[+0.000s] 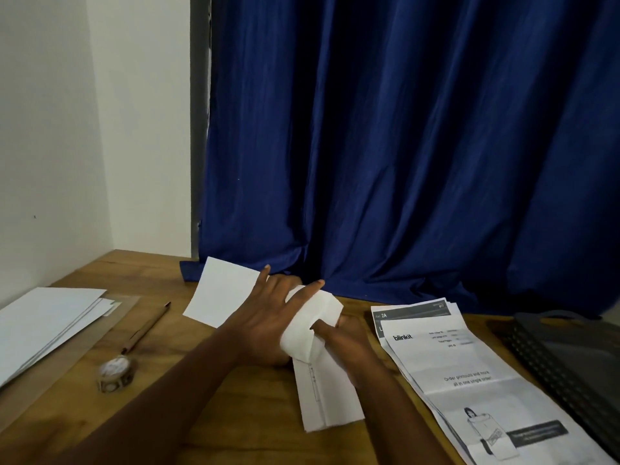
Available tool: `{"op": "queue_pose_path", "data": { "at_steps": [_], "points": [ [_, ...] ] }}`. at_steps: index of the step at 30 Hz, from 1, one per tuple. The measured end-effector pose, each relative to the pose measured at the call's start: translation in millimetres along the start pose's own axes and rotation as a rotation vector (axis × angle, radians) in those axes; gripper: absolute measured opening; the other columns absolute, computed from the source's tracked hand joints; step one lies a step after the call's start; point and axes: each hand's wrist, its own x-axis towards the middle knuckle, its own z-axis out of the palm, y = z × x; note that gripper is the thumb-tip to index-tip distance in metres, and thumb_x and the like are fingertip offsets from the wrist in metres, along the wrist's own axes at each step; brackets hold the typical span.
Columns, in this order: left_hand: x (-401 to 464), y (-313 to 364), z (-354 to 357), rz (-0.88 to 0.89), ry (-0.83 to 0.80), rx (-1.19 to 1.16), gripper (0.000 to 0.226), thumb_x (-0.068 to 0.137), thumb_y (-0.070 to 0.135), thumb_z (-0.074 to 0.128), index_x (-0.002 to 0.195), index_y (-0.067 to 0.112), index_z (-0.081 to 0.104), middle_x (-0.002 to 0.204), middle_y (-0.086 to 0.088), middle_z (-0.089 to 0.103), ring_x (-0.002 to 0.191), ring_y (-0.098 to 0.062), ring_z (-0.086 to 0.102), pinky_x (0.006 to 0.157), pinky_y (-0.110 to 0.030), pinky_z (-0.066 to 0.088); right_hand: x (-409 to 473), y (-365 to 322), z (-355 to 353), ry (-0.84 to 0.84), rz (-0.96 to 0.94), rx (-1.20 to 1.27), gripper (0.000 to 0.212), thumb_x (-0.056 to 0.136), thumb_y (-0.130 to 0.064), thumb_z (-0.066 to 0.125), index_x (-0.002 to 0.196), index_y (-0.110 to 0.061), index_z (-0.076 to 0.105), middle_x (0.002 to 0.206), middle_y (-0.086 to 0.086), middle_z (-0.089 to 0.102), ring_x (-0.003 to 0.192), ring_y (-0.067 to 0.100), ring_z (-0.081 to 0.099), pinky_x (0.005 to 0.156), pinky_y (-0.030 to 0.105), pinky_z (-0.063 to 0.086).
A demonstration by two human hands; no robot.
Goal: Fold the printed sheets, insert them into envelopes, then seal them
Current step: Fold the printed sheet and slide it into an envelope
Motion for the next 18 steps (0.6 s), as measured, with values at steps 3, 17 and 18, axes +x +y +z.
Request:
{"op": "queue_pose_path", "data": {
  "at_steps": [3,17,18],
  "points": [
    [1,3,-4,0.017,0.035,0.012,0.116,0.063,0.068,0.079,0.158,0.025,0.029,0.141,-0.007,0.052,0.131,-0.027,0.05,0.121,-0.062,0.018,2,2,-1,0.051,0.027,-0.026,0.017,0.077,-0.025,0.085,0.07,-0.021,0.07,0.073,-0.007,0.075,0.077,0.015,0.072,0.074,0.037,0.061],
    [1,-4,-4,-0.139,0.02,0.062,0.112,0.063,0.07,0.072,0.158,0.028,0.029,0.143,-0.004,0.046,0.132,-0.026,0.046,0.122,-0.062,0.015,-23,-29,-13,0.113,-0.156,-0.159,0.027,0.08,-0.035,0.083,0.103,-0.025,0.075,0.097,-0.007,0.077,0.093,0.014,0.073,0.081,0.032,0.061],
    [0,-4,-6,-0.168,0.009,0.067,0.115,0.062,0.069,0.071,0.159,0.03,0.023,0.145,-0.003,0.042,0.135,-0.026,0.043,0.122,-0.062,0.013,-27,-34,-19,0.18,-0.201,-0.225,0.024,0.084,-0.032,0.08,0.107,-0.027,0.075,0.106,-0.009,0.075,0.103,0.014,0.07,0.092,0.036,0.057]
  ]
}}
